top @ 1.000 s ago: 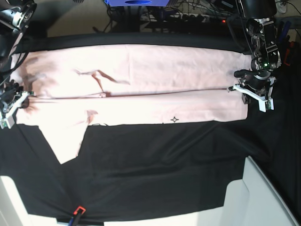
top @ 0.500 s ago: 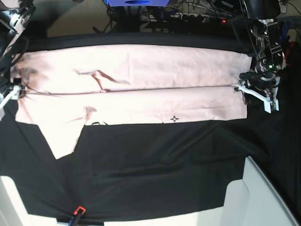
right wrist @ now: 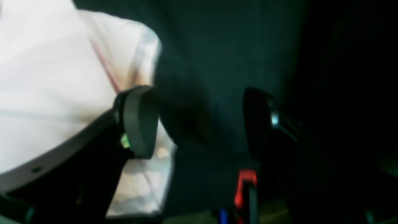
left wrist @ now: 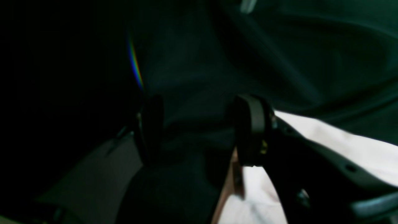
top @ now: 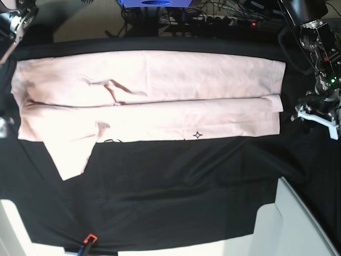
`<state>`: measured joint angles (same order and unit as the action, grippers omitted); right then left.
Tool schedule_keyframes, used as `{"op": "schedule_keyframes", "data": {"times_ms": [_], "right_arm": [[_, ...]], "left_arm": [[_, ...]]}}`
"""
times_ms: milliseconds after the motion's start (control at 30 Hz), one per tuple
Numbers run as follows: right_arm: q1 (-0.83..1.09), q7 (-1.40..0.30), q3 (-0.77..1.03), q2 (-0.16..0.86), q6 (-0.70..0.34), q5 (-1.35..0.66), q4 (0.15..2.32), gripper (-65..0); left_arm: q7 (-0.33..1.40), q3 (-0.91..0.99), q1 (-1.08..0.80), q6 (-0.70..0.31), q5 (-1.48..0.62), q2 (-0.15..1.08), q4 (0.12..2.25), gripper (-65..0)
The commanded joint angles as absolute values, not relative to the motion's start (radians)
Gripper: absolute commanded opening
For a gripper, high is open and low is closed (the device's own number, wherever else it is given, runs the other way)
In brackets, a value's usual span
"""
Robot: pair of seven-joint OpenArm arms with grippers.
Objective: Fold the T-shirt properly
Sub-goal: 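Open both grippers and raise them off the shirt, then press and smooth the shirt end beside the right gripper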
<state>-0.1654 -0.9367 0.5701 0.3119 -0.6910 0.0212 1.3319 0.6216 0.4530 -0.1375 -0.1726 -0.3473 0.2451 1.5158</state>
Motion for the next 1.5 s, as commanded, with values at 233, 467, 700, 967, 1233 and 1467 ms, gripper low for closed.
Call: {"op": "schedule_keyframes", "data": {"times_ms": [233,467,700,967,1233,1467], "right_arm": [[-0.409,-0.820,0.387,0.323,-0.698,0.002,1.038,-24.5],[-0.590,-0.618,0.317,0.329,-0.698,0.004,0.616,-24.4],[-0.710,-0.389,0.317,0.358,-0.698,0.007,0.257,-18.4],[-0.673,-0.263,0.314,0.378,-0.622,0.007,0.166,-16.7],[-0.647,-0.243,0.314,0.395,-0.573,0.007,0.163,-16.7],[-0.645,-0.248,0.314,0.361,-0.575,0.007,0.162,-18.1]], "left_arm": [[0.602,0.461,-0.134,-0.170,-0.351,0.257,1.529,-29.7],[0.602,0.461,-0.139,-0.170,-0.351,0.262,1.527,-29.9],[0.602,0.461,-0.142,-0.170,-0.352,0.260,1.527,-29.9],[0.602,0.541,-0.162,-0.173,-0.352,0.255,1.531,-29.9],[0.602,0.547,-0.182,-0.173,-0.352,0.260,1.535,-29.9],[0.602,0.544,-0.180,-0.173,-0.352,0.257,1.532,-29.9]]}}
